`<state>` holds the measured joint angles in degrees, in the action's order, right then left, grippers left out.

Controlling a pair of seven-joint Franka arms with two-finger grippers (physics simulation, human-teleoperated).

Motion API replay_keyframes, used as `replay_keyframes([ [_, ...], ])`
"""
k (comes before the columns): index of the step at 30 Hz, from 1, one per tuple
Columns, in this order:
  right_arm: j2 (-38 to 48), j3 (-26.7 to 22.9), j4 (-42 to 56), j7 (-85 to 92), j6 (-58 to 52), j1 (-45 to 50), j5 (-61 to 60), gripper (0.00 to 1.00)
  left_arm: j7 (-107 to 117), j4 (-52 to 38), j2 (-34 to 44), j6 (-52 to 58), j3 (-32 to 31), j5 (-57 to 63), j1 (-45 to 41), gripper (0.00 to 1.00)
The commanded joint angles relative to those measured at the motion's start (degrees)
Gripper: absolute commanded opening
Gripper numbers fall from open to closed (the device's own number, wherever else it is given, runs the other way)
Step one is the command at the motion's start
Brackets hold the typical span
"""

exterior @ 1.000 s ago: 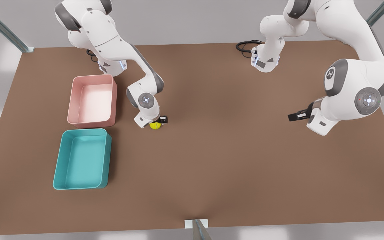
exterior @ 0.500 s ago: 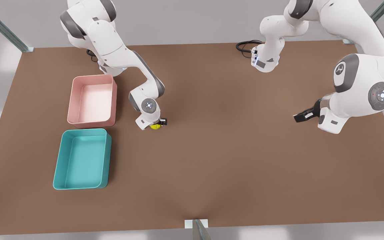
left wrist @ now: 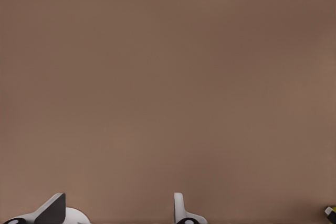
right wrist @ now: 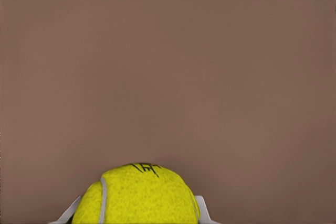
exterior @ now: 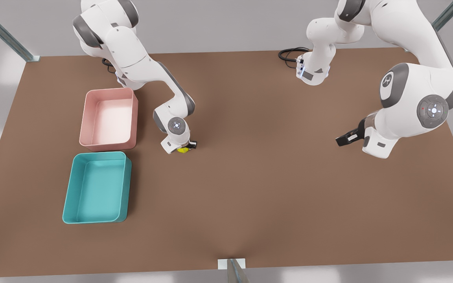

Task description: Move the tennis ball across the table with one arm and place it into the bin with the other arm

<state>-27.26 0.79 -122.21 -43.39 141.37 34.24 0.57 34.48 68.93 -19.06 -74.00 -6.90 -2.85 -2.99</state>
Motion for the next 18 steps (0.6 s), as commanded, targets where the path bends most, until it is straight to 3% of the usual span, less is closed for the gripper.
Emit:
replay_keyframes([
  [1,0.37,0.00,0.13,-0.64,-0.21,-0.23,0.05,0.74,2.70,-0.02,0.08,-0.26,-0.05,0.21,0.09,1.00],
  [6,5.63,-0.35,0.48,12.26,-4.34,-6.28,0.05,0.74,2.70,-0.02,-0.01,-0.27,-0.05,0.21,0.27,1.00],
  [10,7.57,-0.53,9.88,35.82,-17.52,-19.82,0.05,0.75,2.87,-0.02,0.25,0.70,-0.40,0.13,0.01,1.00],
  [14,4.59,-0.88,16.03,54.55,-19.73,-31.08,1.36,0.75,3.31,-0.29,0.34,0.70,-1.45,0.21,0.01,1.00],
  [18,1.07,-1.67,17.09,55.61,-19.38,-33.54,1.98,0.79,3.22,-0.29,0.34,0.70,-1.45,0.21,0.27,1.00],
])
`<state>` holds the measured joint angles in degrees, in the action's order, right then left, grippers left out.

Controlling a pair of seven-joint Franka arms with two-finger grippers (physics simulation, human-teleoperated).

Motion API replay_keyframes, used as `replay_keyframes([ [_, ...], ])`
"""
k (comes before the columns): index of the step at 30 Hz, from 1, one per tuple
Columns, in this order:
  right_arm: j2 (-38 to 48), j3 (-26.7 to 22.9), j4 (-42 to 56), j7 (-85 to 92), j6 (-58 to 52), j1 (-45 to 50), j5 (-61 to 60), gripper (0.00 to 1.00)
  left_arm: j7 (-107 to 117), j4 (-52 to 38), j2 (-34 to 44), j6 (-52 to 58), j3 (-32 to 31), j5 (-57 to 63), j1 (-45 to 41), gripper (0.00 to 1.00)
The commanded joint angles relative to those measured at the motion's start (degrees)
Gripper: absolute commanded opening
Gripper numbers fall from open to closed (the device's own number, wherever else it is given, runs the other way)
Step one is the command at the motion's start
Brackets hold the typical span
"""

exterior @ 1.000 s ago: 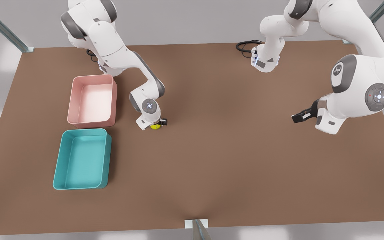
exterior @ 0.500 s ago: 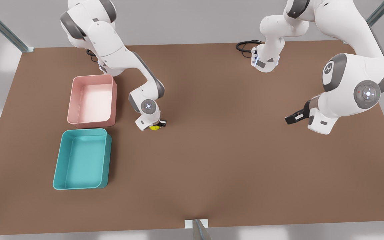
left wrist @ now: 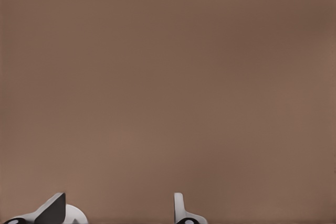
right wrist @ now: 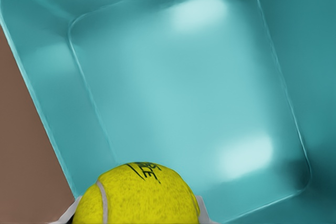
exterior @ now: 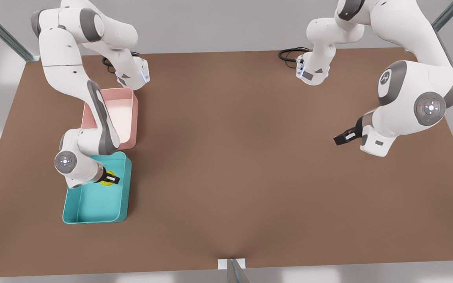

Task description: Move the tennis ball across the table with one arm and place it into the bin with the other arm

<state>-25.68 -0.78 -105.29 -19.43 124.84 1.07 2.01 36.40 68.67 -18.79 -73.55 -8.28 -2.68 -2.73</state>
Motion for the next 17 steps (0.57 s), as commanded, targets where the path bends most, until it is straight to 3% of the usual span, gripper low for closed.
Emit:
replay_keyframes([
  [1,-0.95,-0.10,0.17,31.56,-2.67,-0.37,0.45,1.00,1.30,-0.03,0.07,0.24,-0.07,0.04,0.00,1.00],
  [6,0.89,0.43,0.96,28.84,-5.83,0.33,-0.34,1.00,1.30,-0.03,0.07,0.24,0.02,0.04,0.00,1.00],
  [9,0.45,0.43,24.51,19.87,-38.79,4.03,3.09,1.00,1.22,0.06,0.07,0.33,0.02,0.04,0.09,1.00],
  [10,0.72,0.34,26.54,20.31,-41.34,4.03,3.35,1.00,1.22,0.06,0.07,0.60,0.11,0.04,0.18,1.00],
  [14,12.40,0.69,26.80,20.13,-48.46,4.47,3.18,1.00,1.13,0.06,0.07,1.04,0.11,0.04,0.18,1.00],
  [17,12.93,0.34,26.71,20.57,-49.70,4.12,2.92,1.00,0.86,0.06,0.07,1.04,0.02,0.04,0.18,1.00],
])
